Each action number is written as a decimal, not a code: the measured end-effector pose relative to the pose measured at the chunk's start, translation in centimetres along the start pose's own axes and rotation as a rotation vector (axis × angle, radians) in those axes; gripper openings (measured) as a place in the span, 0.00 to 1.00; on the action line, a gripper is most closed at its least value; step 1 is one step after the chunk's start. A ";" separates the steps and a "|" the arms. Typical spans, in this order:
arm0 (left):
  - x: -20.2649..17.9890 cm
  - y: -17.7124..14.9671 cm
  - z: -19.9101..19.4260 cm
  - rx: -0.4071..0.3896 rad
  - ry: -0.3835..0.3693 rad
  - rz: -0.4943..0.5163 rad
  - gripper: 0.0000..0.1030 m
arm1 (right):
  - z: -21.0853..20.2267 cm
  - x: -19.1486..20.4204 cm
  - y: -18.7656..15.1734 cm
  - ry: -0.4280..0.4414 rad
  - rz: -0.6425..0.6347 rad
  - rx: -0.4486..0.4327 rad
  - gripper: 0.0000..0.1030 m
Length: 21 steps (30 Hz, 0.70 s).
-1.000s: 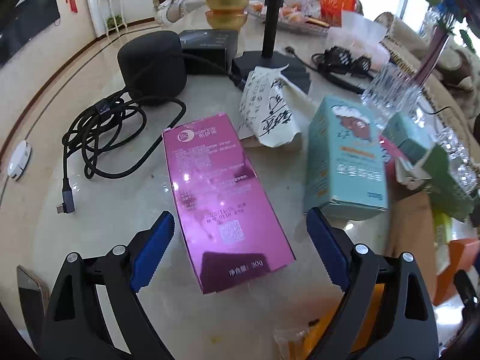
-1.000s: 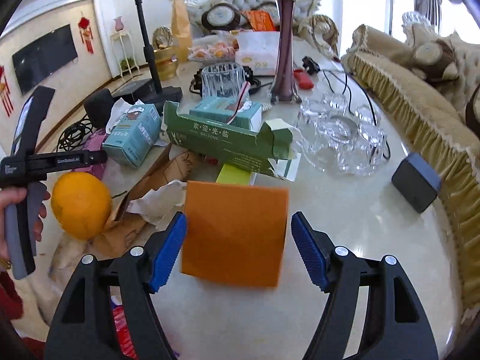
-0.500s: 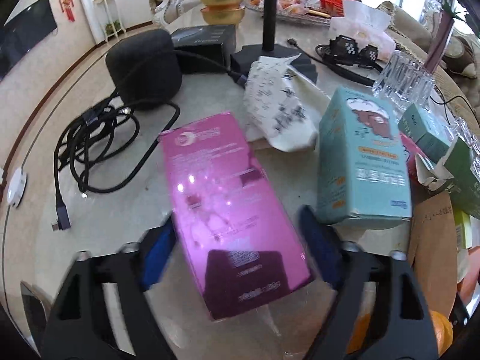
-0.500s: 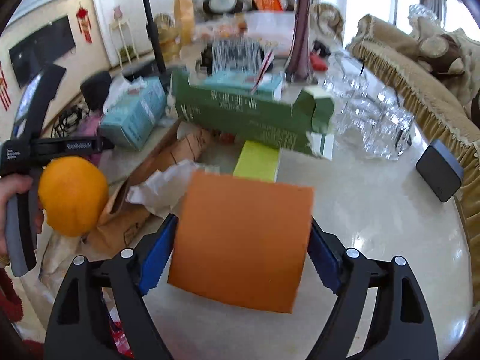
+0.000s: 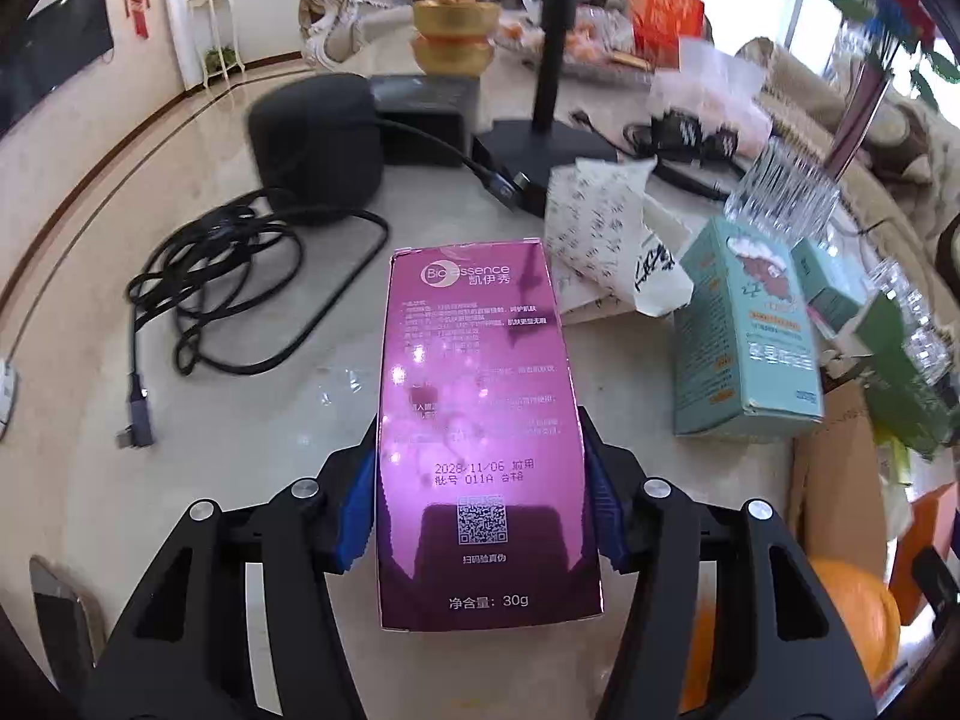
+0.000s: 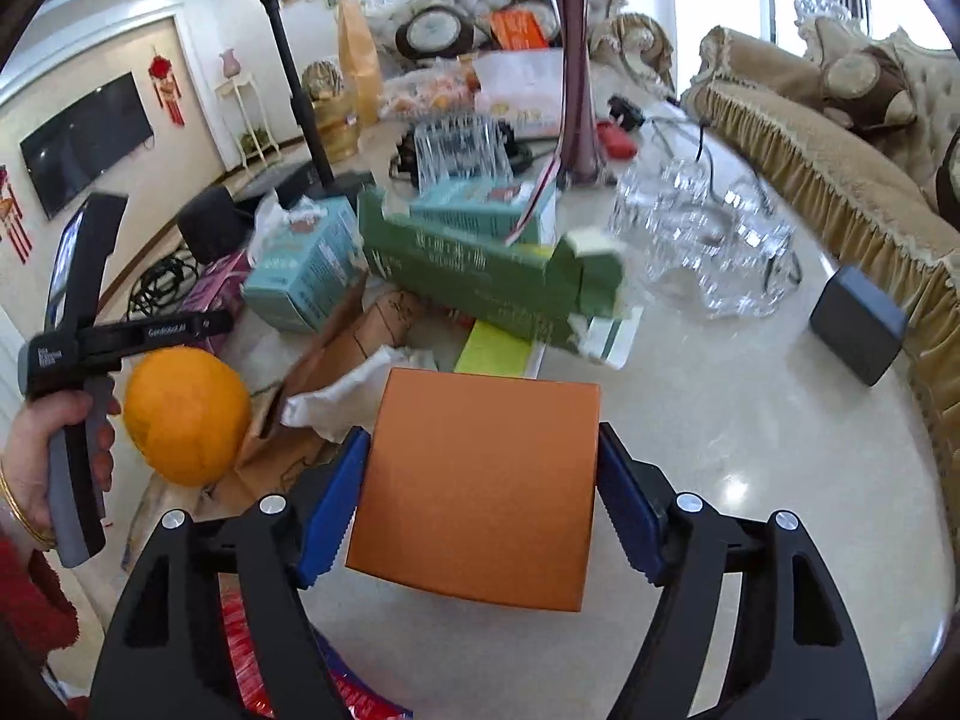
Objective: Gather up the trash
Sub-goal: 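Carry the magenta and orange boxes to the bin and release both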
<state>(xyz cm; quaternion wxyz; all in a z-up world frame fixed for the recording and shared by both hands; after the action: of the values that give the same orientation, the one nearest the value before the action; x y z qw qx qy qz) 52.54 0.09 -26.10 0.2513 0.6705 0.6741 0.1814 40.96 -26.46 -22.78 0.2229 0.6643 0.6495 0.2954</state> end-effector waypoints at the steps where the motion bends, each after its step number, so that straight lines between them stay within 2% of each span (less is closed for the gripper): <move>1: 0.4 -0.1 -0.6 -0.016 -0.004 -0.007 0.55 | -0.1 -0.1 -0.1 -0.005 -0.007 0.000 0.67; 5: 2.4 -0.8 -4.0 -0.070 -0.044 -0.050 0.55 | -0.5 -1.4 -0.8 -0.021 0.048 0.016 0.67; 9: 2.8 -1.9 -9.7 -0.138 -0.086 -0.040 0.55 | -6.4 -0.8 -0.3 0.020 0.064 -0.072 0.67; 12: 2.2 -4.6 -16.0 -0.188 -0.138 -0.027 0.55 | -12.0 0.7 -1.5 0.081 0.072 -0.119 0.67; 14: 1.4 -7.2 -19.6 -0.202 -0.164 -0.006 0.55 | -15.4 1.9 -3.4 0.118 0.067 -0.128 0.67; 16: 0.3 -11.7 -23.1 -0.180 -0.209 0.013 0.55 | -17.7 3.0 -5.7 0.149 0.067 -0.113 0.67; 19: -1.4 -18.7 -24.6 -0.102 -0.219 0.066 0.56 | -18.7 4.7 -11.4 0.171 0.059 -0.016 0.67; 21: -2.4 -24.9 -23.5 0.013 -0.251 0.054 0.56 | -17.0 5.3 -16.7 0.164 0.074 0.106 0.67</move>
<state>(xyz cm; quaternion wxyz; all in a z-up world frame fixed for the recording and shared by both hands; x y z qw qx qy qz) 18.60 -0.97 -21.36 0.3242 0.7076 0.6202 0.0982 17.06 -21.73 -21.30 0.1226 0.6721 0.6554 0.3219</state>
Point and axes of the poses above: each gripper's, at about its wrist camera, not at the fingertips, and z roughly the way its jaws point, x to its left, y to its top, the point moved 7 cm from there along z, roughly the way its jaws point, and after that the axes turned 3 degrees about -y, right-handed, at the moved point
